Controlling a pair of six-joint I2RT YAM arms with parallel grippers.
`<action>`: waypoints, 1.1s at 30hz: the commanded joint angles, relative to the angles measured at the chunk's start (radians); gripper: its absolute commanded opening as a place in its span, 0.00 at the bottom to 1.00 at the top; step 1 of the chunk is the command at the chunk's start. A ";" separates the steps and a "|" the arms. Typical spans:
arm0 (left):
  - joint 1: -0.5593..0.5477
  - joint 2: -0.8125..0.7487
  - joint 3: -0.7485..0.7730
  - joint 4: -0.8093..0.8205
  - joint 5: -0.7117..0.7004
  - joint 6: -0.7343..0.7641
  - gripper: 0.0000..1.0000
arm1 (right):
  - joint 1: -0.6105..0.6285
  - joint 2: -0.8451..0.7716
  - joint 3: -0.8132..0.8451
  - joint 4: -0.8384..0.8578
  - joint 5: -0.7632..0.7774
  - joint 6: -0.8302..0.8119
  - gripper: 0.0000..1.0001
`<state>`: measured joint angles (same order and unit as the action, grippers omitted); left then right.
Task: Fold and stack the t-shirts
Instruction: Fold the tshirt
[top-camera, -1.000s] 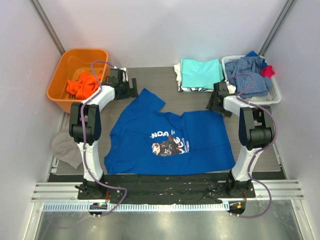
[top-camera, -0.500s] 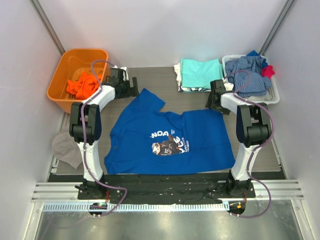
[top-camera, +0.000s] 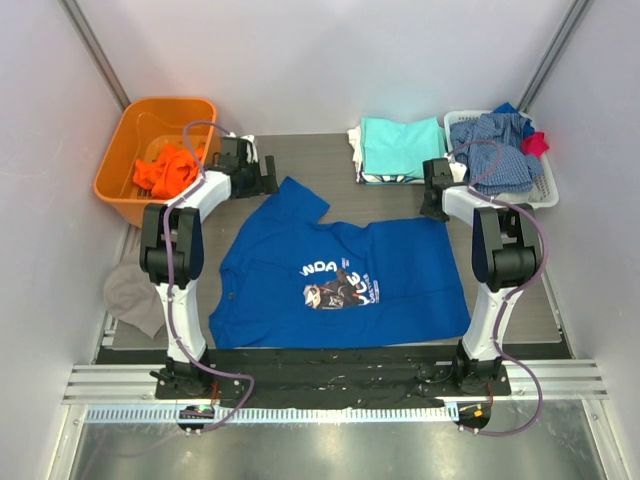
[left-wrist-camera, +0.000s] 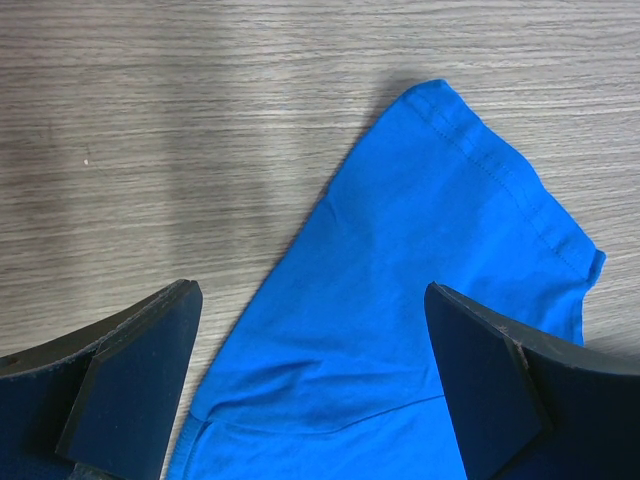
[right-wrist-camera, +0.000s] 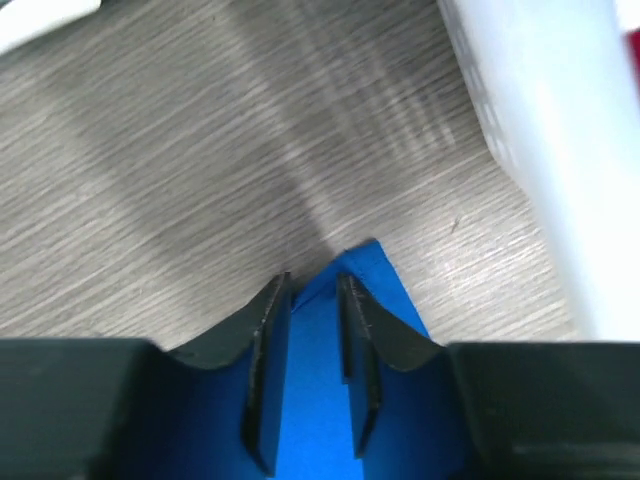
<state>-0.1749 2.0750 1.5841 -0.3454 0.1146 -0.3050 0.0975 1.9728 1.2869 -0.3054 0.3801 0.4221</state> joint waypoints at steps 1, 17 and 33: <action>-0.003 -0.004 0.030 0.031 0.003 0.020 1.00 | -0.018 0.043 0.003 -0.006 -0.018 -0.014 0.27; -0.003 0.060 0.076 0.034 0.013 0.023 0.99 | -0.018 0.009 -0.015 -0.017 -0.037 -0.019 0.01; -0.060 0.318 0.451 -0.038 0.023 0.092 1.00 | -0.018 -0.018 -0.009 -0.021 -0.069 -0.014 0.01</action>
<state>-0.2108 2.3577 1.9598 -0.3641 0.1150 -0.2546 0.0830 1.9728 1.2869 -0.2882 0.3382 0.4141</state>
